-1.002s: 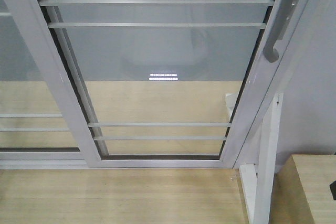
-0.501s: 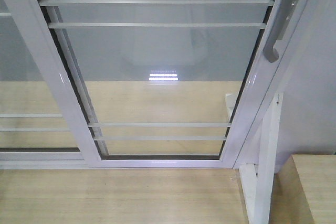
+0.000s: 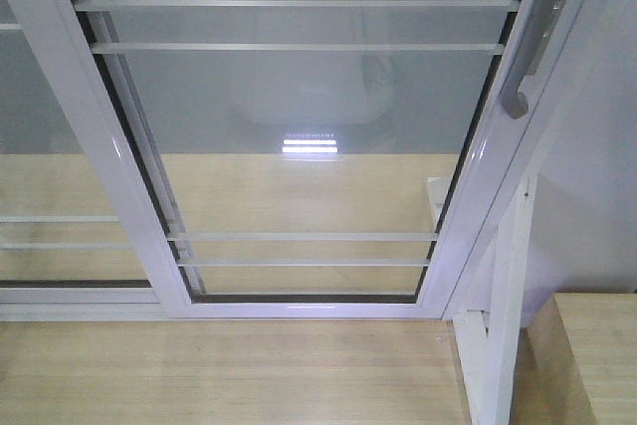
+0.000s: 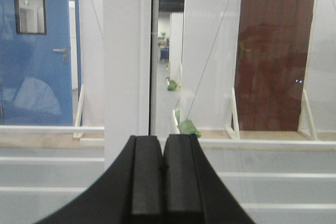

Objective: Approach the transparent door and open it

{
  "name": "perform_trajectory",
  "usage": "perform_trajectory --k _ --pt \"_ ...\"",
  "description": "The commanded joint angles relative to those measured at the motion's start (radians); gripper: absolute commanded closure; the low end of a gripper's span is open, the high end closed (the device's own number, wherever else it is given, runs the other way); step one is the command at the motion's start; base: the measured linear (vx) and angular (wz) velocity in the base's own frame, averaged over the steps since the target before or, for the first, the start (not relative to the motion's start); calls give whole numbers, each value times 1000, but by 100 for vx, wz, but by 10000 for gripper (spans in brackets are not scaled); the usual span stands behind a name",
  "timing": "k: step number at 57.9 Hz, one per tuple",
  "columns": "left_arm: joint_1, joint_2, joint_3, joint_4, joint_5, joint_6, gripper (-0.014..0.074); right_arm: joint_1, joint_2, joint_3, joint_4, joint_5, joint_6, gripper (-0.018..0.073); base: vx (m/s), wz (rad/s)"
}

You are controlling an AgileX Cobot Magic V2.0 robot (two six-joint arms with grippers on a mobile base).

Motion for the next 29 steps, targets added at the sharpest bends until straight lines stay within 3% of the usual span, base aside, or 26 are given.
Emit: perform_trajectory --k 1,10,21,29 --pt "-5 25 -33 -3 -69 -1 556 -4 37 -32 -12 -81 0 500 0 0" --pt "-5 31 -29 -2 -36 0 463 -4 80 -32 -11 -81 2 380 0 0" --pt "-5 31 -29 -2 57 0 279 -3 168 -32 98 -88 46 125 0 0" --pt "-5 31 -29 -3 119 -1 197 -2 290 -32 137 -129 36 25 0 0"
